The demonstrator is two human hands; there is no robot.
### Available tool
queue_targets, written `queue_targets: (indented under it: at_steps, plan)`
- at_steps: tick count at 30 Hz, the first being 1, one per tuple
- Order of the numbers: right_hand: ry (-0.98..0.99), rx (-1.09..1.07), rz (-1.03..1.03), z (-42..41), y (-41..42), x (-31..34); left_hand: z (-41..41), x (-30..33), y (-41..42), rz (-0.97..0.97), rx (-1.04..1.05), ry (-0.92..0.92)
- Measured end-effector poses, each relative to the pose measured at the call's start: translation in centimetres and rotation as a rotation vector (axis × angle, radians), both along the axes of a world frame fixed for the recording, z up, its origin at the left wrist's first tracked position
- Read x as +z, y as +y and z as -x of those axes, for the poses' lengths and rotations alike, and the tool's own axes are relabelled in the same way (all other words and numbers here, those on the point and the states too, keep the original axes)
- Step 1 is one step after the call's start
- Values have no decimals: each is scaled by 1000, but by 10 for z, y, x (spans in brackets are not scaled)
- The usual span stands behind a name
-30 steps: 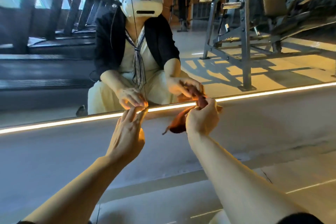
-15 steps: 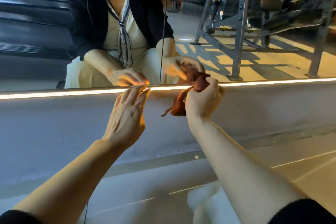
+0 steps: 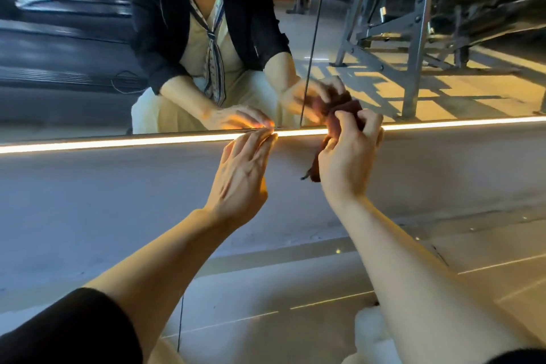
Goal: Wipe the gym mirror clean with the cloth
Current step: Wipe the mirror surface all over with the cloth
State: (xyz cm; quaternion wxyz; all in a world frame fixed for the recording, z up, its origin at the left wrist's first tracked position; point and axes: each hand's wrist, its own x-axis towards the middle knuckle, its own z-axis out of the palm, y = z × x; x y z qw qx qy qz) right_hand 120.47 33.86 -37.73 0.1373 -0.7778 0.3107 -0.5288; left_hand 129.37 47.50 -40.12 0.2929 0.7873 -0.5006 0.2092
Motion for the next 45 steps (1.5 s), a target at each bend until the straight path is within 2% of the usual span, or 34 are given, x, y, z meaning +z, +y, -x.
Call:
queue_targets:
  at_steps: [2,6,8,11,13,15,17,19,20,23,25,27,33,35,37,39,42,45]
  plan:
    - [171,68,82,0,5,-12,0,-1,-1,4,-24,7]
    - [530,397,303,-7,40,-38,-2,0,3,-22,-70,7]
    - [461,380,310,-7,43,-35,-2,2,4,-23,-73,25]
    - [178,137,223,-2,23,-15,-2,1,7,-30,-52,52]
    - [80,32,213,-2,4,-6,-6,0,10,-42,-45,38]
    - [162,85,220,-5,2,-9,-9,-1,13,-45,-46,11]
    - [311,225,252,-6,12,-15,-10,-2,14,-56,-50,-5]
    - [369,304,198,-6,19,-14,-10,-5,13,-71,-50,-10]
    - [303,264,141,-7,20,-12,-10,-6,13,-78,-50,-15]
    - [-91,-47,-85,-6,13,-1,-11,-13,12,-85,-56,-36]
    - [-199,-204,-296,-6,4,2,-10,-14,11,-87,-61,-46]
    - [-126,-190,-413,-12,6,-3,-9,-12,10,-83,-56,-66]
    - [47,127,-433,-20,35,-9,-23,-6,20,-104,-51,-140]
    - [-64,99,-474,-11,27,-5,-27,-3,21,-102,-54,-148]
    - [-199,-92,-511,-4,5,-2,-29,0,17,-72,-60,-151]
    - [-250,-216,-565,-4,-17,-3,-29,-1,11,-46,-70,-178]
    - [-171,-166,-532,-12,-12,-9,-31,-7,2,-11,-82,-199]
    - [-63,40,-596,-25,23,-20,-33,-9,-2,8,-65,-197]
